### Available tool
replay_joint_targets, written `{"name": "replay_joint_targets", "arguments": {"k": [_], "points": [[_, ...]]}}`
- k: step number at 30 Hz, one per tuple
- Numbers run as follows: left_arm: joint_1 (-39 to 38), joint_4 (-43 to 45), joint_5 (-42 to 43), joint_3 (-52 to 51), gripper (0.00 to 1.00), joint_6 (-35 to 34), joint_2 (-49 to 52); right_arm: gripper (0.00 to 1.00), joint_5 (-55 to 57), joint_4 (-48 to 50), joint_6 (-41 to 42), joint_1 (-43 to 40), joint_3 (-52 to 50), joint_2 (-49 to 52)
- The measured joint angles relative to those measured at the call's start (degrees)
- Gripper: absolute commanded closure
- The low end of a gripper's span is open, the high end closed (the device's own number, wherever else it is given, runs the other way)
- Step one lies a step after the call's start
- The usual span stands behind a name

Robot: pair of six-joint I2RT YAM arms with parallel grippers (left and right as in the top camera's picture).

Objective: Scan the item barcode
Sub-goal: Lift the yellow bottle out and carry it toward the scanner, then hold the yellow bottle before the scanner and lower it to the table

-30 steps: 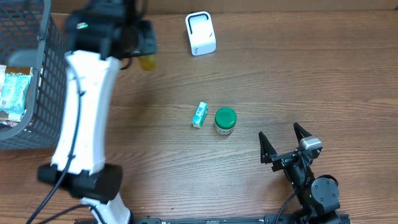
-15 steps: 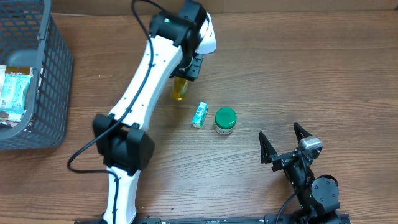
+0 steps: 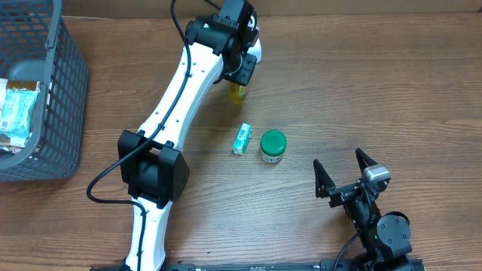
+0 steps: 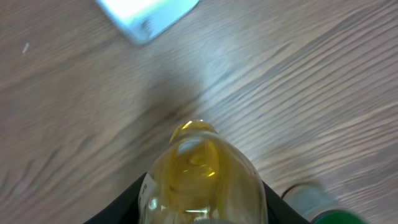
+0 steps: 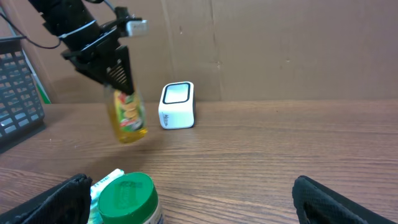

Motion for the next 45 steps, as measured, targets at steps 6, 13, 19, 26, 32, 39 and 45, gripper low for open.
{"name": "replay_joint_targets", "arguments": {"k": [6,13,19,26,32,39,45], "points": [[-0.7,2.7,6.0,0.0,0.57,0.3,0.0,0.00,0.0,0.0,0.0,0.0,0.0,0.0],[-5.4,4.3,3.8,-0.2,0.56,-2.7,0.0,0.00,0.0,0.0,0.0,0.0,0.0,0.0],[-10.7,4.7,-0.5,-0.2,0.57,-8.8,0.0,0.00,0.0,0.0,0.0,0.0,0.0,0.0],[-15.0,7.8,-4.5,-1.2,0.53,-17.4,0.0,0.00,0.0,0.0,0.0,0.0,0.0,0.0],[-16.9,12.9,-7.8,-7.2,0.51,-22.8,0.0,0.00,0.0,0.0,0.0,0.0,0.0,0.0],[-17.3,16.6,-10.3,-10.8,0.47,-26.8,0.0,0.00,0.0,0.0,0.0,0.0,0.0,0.0],[-17.3,16.6,-11.0,-11.0,0.42,-27.4,0.0,0.00,0.0,0.0,0.0,0.0,0.0,0.0]]}}
